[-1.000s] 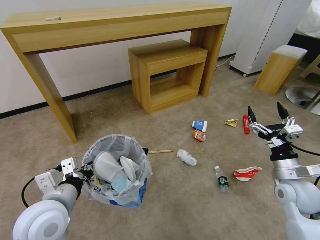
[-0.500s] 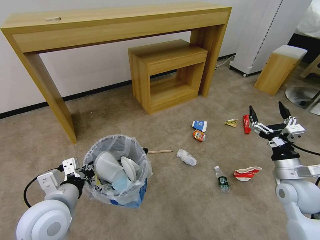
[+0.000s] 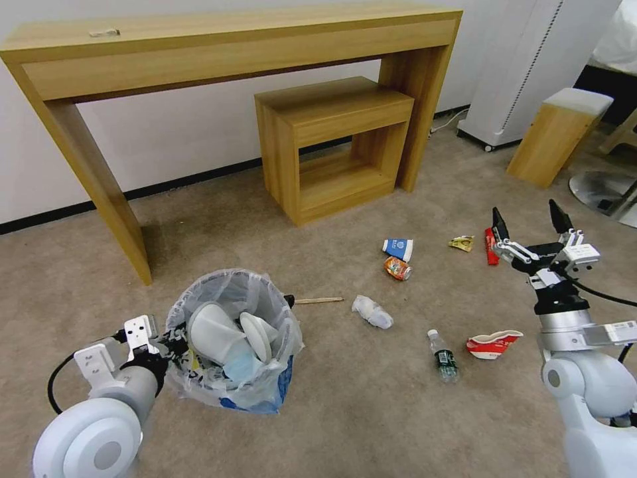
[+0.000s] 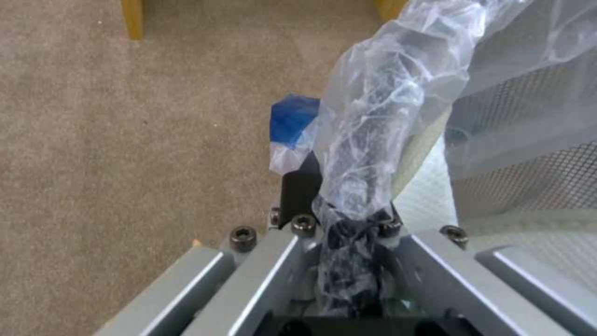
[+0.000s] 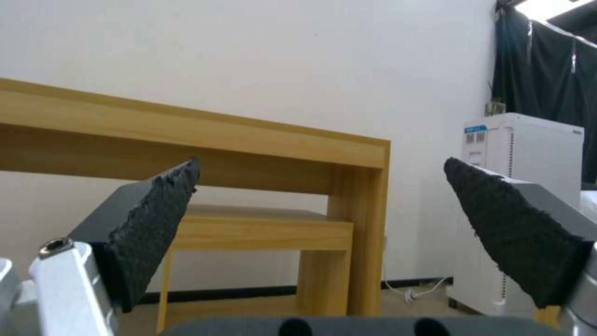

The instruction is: Pick up the trash bin and place the garbage on the floor into it.

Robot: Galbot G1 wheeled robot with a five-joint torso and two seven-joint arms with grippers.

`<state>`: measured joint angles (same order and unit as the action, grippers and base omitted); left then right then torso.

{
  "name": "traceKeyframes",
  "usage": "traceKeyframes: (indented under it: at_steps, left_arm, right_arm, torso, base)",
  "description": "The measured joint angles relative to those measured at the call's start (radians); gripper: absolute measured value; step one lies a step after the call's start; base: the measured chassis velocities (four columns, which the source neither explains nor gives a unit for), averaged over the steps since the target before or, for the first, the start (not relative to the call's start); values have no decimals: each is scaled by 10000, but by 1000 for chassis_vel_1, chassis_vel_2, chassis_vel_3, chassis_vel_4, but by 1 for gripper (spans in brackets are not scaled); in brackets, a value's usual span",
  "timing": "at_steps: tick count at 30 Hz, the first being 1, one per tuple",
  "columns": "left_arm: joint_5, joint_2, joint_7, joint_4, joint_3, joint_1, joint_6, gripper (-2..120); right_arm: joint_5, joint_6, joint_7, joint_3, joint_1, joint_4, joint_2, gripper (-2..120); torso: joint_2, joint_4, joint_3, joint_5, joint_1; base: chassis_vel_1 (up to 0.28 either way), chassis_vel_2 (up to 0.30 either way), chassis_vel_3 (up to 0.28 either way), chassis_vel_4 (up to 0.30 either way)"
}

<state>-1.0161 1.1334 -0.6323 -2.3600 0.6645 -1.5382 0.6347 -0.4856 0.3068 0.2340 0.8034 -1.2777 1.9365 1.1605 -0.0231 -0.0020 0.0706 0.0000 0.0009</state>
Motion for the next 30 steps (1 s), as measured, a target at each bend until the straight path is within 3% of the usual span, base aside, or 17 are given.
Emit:
traceKeyframes:
  at_steps: [8, 30]
  left_arm:
    - [-11, -7, 35, 140, -60, 123, 3, 1]
    - [228, 6, 117, -179, 25, -127, -80, 1]
  right_arm:
    - [-3, 8, 0, -105, 134, -89, -3, 100]
    - [49, 15, -10, -59, 8, 30, 135, 100]
  torso:
    - [235, 0, -235, 0, -5]
    - [235, 1, -237, 1, -8]
  base:
    - [0, 0, 0, 0]
    - [0, 0, 0, 0]
